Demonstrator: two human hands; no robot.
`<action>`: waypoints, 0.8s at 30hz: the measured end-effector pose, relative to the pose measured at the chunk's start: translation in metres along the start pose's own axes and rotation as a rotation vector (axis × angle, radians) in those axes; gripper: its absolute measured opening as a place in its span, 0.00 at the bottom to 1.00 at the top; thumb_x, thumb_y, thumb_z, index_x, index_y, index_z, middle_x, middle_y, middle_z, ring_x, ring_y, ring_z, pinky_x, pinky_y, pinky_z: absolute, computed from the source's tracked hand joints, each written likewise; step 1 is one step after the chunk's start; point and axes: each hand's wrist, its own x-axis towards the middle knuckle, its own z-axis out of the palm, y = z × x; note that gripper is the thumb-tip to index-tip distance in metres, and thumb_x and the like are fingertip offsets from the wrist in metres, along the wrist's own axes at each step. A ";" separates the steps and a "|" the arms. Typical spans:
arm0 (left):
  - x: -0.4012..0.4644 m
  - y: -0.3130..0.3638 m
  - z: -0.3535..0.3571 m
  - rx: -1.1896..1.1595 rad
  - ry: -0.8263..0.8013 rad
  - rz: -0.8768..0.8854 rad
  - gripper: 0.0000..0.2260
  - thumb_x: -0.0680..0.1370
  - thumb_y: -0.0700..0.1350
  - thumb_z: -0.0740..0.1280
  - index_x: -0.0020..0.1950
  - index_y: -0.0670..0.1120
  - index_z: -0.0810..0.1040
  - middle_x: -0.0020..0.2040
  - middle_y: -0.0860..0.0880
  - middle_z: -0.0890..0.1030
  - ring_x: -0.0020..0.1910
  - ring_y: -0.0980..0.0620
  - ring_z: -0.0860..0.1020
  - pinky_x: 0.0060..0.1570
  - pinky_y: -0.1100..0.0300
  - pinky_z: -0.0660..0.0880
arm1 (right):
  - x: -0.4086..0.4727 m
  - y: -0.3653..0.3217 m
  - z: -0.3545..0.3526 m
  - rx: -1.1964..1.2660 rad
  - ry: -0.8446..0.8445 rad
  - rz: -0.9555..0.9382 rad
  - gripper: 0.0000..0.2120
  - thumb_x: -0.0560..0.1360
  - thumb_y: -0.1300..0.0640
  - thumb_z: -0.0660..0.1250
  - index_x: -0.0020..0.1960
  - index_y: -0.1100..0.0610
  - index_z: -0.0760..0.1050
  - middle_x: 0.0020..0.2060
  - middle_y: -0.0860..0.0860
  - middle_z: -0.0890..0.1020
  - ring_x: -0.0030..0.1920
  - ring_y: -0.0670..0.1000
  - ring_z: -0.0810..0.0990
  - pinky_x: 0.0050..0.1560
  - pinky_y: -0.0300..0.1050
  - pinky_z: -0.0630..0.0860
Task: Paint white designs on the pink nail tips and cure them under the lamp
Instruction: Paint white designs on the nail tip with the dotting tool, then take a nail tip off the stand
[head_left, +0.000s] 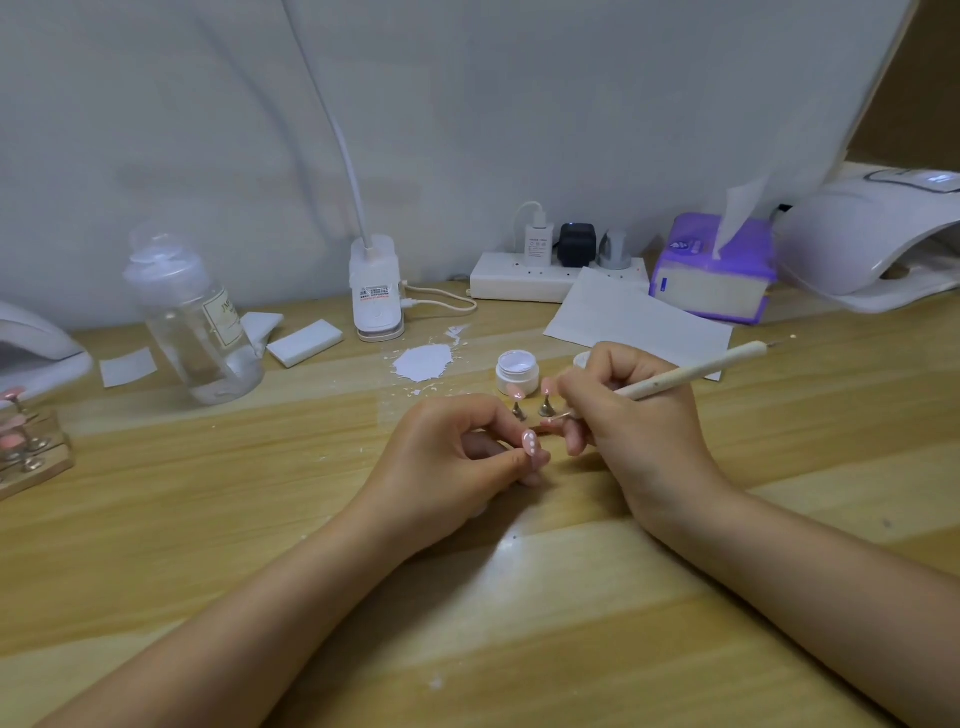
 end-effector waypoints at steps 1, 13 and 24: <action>0.000 -0.001 0.000 -0.005 -0.001 0.007 0.07 0.71 0.40 0.72 0.35 0.47 0.77 0.31 0.50 0.83 0.33 0.49 0.77 0.37 0.54 0.73 | 0.001 0.000 0.000 0.031 0.023 0.016 0.22 0.69 0.69 0.65 0.21 0.54 0.63 0.18 0.53 0.67 0.17 0.45 0.66 0.29 0.35 0.74; -0.002 0.007 -0.005 0.132 0.285 0.442 0.06 0.71 0.43 0.71 0.38 0.50 0.76 0.37 0.52 0.78 0.35 0.56 0.77 0.27 0.64 0.72 | 0.005 -0.002 -0.002 0.160 0.054 0.100 0.19 0.73 0.66 0.64 0.25 0.57 0.64 0.16 0.45 0.70 0.16 0.42 0.65 0.24 0.33 0.72; 0.012 -0.003 -0.010 0.355 0.418 0.349 0.11 0.70 0.38 0.72 0.46 0.51 0.75 0.37 0.58 0.78 0.41 0.66 0.76 0.43 0.74 0.69 | 0.004 0.000 -0.002 0.084 0.013 0.119 0.24 0.72 0.64 0.65 0.19 0.52 0.66 0.19 0.45 0.73 0.16 0.42 0.66 0.25 0.35 0.73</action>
